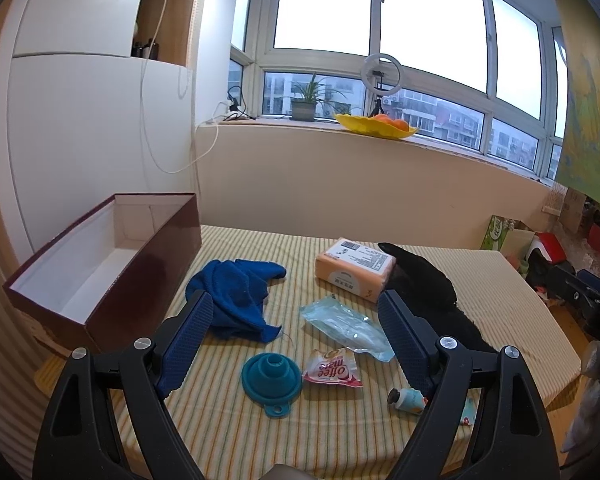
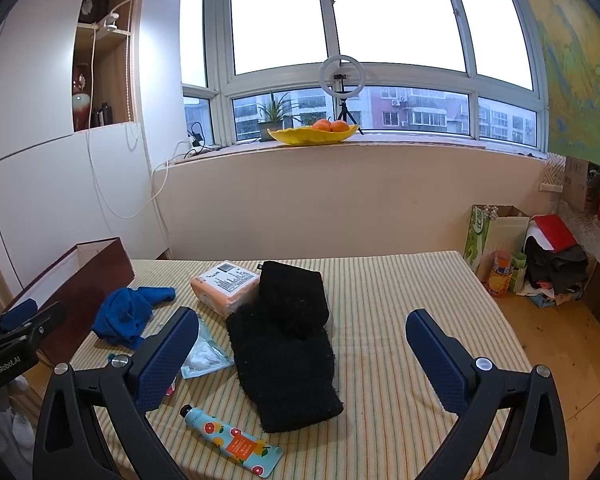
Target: Organize soft objects
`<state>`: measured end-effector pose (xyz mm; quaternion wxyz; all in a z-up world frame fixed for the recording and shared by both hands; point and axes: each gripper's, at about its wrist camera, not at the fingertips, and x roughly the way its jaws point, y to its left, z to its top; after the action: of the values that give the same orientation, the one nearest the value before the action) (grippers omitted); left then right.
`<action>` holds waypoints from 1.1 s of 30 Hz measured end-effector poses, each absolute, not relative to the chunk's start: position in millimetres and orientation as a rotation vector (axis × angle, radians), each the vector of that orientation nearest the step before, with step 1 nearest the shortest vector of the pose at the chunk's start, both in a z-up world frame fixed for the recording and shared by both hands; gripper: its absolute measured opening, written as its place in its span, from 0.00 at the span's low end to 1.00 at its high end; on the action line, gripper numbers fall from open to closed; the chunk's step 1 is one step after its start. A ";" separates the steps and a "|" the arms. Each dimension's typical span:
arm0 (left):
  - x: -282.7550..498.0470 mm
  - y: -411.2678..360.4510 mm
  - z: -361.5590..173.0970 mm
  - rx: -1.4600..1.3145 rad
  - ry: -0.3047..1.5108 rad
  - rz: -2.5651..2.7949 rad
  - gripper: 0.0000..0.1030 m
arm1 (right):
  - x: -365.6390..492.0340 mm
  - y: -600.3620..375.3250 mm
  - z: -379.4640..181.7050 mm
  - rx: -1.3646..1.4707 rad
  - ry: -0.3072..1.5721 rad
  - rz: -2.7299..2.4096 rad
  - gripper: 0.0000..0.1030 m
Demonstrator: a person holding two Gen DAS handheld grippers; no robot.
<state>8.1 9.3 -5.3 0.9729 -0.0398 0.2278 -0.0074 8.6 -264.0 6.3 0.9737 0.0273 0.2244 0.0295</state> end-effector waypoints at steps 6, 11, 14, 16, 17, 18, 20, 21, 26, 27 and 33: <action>8.3 8.6 -7.1 -0.080 0.465 -0.016 0.82 | 8.1 -264.2 5.9 0.052 0.451 0.057 1.00; 8.9 7.6 -9.3 -0.084 0.468 -0.023 0.82 | 9.5 -264.3 5.2 0.046 0.454 0.042 1.00; 9.8 4.9 -10.3 -0.078 0.471 -0.030 0.82 | 9.4 -265.1 4.7 0.047 0.453 0.028 1.00; 10.7 4.3 -10.2 -0.075 0.471 -0.032 0.82 | 9.3 -264.6 4.8 0.046 0.449 0.011 1.00; 10.7 3.9 -10.2 -0.075 0.471 -0.032 0.82 | 9.1 -264.9 4.9 0.046 0.446 0.006 1.00; 10.9 4.0 -10.3 -0.076 0.472 -0.032 0.82 | 9.1 -265.1 5.0 0.046 0.444 0.002 1.00; 10.8 3.6 -10.5 -0.076 0.471 -0.030 0.82 | 9.1 -265.6 4.8 0.046 0.442 -0.006 1.00; 11.6 3.6 -10.5 -0.077 0.471 -0.030 0.82 | 9.0 -266.0 4.3 0.044 0.440 -0.014 1.00; 13.0 1.9 -10.7 -0.075 0.474 -0.032 0.82 | 10.3 -269.8 2.7 0.045 0.440 -0.028 1.00; 13.4 1.2 -11.1 -0.073 0.474 -0.033 0.82 | 10.2 -270.4 2.7 0.046 0.441 -0.027 1.00; 16.0 0.6 -11.7 -0.070 0.479 -0.036 0.82 | 9.8 -272.2 2.5 0.046 0.439 -0.031 1.00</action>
<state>16.0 0.6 -11.7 0.9707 -0.0344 0.2373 -0.0180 9.8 -272.2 2.5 0.9756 0.0229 0.2179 -0.0153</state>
